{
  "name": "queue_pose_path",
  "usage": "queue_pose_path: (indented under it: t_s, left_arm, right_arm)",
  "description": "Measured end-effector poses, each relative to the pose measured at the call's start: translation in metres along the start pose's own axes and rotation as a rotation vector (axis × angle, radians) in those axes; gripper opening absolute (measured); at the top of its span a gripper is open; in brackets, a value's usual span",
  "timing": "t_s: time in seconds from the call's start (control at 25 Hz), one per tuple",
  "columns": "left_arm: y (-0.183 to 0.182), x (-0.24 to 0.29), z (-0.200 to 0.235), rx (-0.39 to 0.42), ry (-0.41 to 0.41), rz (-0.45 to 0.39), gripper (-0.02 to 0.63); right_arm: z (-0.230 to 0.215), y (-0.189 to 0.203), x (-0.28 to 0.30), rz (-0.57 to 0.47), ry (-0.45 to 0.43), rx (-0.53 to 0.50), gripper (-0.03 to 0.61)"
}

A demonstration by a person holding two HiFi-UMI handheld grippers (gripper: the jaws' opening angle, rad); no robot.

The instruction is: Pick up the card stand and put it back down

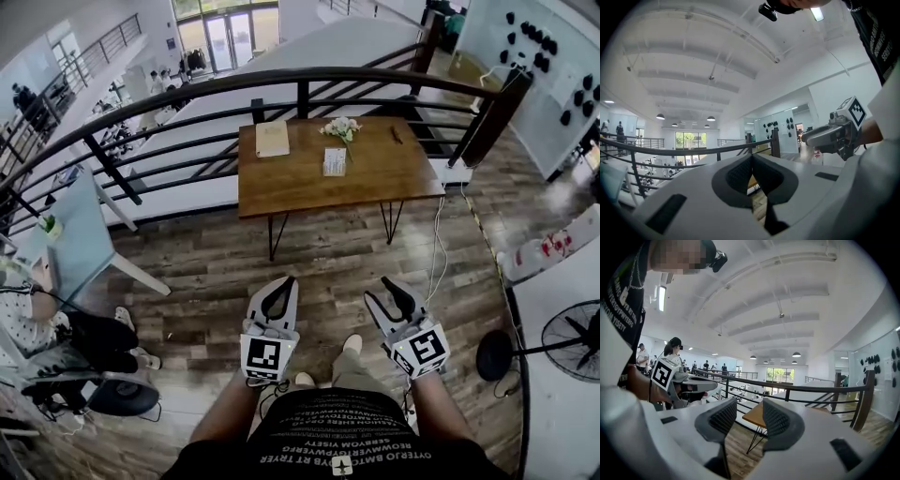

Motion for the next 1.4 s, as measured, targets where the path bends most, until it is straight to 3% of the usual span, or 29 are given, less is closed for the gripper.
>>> queue_pose_path:
  t_s: [0.84, 1.4]
  left_arm:
    - [0.002, 0.114, -0.008, -0.021, -0.029, 0.036, 0.023]
    - [-0.009, 0.175, -0.002, -0.05, -0.1, 0.027, 0.023]
  right_arm:
    - [-0.118, 0.014, 0.038, 0.006, -0.014, 0.064, 0.163]
    - [-0.183, 0.001, 0.068, -0.024, -0.109, 0.05, 0.16]
Point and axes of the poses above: the fingertips, and each gripper's own axes: x forward along the fingers, z to its left, y out of its underside, the point moved 7 cm from there along -x, backward along the fingers, and after that the axes turned 2 degrees about x, right-handed, at the moved point
